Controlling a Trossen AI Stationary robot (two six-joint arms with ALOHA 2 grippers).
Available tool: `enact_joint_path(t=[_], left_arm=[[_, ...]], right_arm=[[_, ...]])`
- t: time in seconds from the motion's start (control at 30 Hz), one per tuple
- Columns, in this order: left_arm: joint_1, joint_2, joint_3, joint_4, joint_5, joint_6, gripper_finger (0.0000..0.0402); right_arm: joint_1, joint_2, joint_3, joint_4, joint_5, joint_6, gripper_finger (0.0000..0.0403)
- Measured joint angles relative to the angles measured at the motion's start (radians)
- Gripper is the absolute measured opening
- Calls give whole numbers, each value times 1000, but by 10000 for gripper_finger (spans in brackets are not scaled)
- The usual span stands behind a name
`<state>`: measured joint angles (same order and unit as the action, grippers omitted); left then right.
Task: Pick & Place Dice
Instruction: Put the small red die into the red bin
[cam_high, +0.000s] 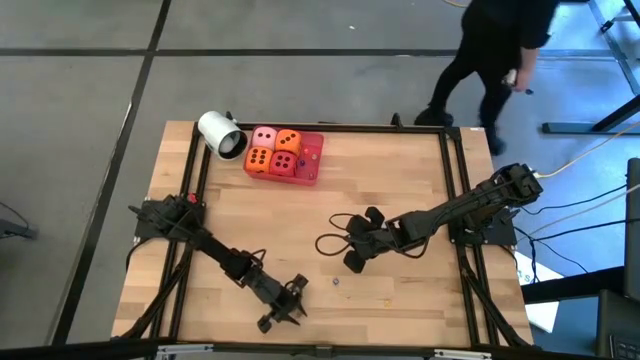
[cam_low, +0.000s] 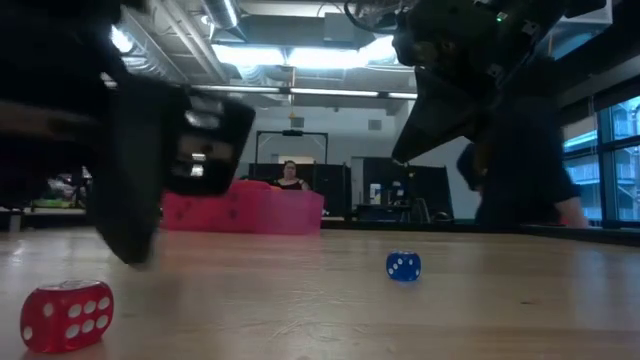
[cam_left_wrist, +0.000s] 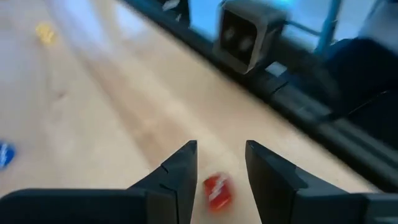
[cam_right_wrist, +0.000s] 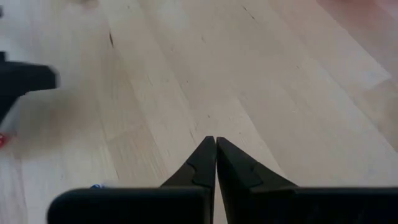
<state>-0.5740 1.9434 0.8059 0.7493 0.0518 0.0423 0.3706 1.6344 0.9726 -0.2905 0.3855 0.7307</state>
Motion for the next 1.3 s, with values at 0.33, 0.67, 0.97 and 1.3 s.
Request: enact_joint_path(t=[0.33, 0.67, 0.97, 1.3], left_arm=[[9, 0, 0, -58, 15, -54, 132], [9, -1, 0, -93, 19, -55, 120], [12, -1, 0, -94, 19, -56, 63], [20, -1, 0, -89, -5, -57, 57]], right_arm=[[0, 0, 0, 0, 0, -5, 16], [0, 0, 0, 0, 0, -6, 16], [0, -1, 0, 0, 0, -6, 16], [0, -1, 0, 0, 0, -6, 16]])
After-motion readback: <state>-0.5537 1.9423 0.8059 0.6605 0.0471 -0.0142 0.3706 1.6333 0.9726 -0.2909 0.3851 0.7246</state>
